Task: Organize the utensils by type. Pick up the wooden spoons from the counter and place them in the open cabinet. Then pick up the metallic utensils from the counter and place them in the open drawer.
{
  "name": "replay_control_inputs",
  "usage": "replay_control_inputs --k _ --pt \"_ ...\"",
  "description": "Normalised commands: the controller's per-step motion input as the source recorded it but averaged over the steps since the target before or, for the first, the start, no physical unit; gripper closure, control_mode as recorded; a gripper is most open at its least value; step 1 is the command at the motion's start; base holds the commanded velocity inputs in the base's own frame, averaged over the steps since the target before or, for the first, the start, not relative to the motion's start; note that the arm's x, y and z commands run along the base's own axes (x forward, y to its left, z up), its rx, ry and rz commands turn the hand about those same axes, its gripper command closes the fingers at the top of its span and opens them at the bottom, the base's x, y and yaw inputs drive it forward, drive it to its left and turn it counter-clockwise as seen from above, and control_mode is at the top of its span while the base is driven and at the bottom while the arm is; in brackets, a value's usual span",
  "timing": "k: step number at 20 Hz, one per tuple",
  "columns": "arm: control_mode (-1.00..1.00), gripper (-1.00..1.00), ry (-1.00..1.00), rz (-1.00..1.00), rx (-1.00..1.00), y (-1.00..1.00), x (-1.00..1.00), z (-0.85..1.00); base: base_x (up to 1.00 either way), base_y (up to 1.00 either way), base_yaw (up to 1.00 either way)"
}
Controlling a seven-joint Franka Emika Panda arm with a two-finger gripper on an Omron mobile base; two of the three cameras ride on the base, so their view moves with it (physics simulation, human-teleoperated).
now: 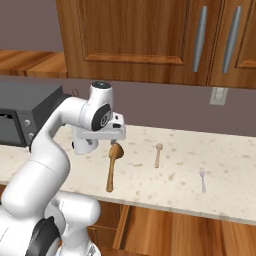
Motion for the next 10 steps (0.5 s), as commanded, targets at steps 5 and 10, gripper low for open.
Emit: replay_control_inputs --k 5,10 --pt "-1.00 -1.00 0.03 0.24 0.00 0.00 0.09 -0.34 0.00 0.00 0.00" --pt "-1.00 -1.00 0.02 0.22 0.00 0.00 0.18 -0.32 0.00 0.00 0.00"
